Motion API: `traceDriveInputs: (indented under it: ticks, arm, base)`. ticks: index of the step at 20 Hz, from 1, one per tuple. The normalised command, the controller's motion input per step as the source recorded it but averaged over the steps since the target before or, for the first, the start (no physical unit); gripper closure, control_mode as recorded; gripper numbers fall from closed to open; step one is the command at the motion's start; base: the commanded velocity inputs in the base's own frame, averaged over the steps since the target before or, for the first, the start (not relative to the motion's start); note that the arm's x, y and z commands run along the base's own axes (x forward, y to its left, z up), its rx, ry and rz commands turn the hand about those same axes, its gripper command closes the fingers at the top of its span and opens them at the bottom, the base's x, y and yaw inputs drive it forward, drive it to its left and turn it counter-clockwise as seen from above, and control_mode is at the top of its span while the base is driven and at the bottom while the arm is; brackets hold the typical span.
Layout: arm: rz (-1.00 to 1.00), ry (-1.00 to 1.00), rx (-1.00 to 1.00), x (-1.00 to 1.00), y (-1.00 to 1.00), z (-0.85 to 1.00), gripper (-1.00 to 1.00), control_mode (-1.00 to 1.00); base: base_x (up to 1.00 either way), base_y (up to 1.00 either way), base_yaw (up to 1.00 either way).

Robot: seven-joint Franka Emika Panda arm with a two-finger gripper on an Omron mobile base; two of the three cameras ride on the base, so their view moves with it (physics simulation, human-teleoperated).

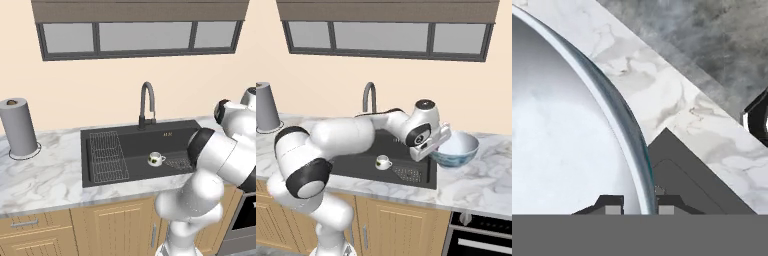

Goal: Pick the mug and place it in the sink. Pick the bowl and place it in the open cabinet and then close the cabinet.

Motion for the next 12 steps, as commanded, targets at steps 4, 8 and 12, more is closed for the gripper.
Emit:
traceDriveInputs:
  ticks: [4,8,12]
  arm:
    - [0.43,0.26,-0.02,-0.05,0.74,0.99,1.0,-1.0]
    - [0.41,0.28,0.0,-0.02,0.64,0.98,1.0,-1.0]
    - [0.43,0.33,0.02,-0.04,0.54,0.87,1.0,-1.0]
  base:
    - [0.0,0.0,0.0]
    - [0.0,0.0,0.0]
    - [0.0,0.0,0.0]
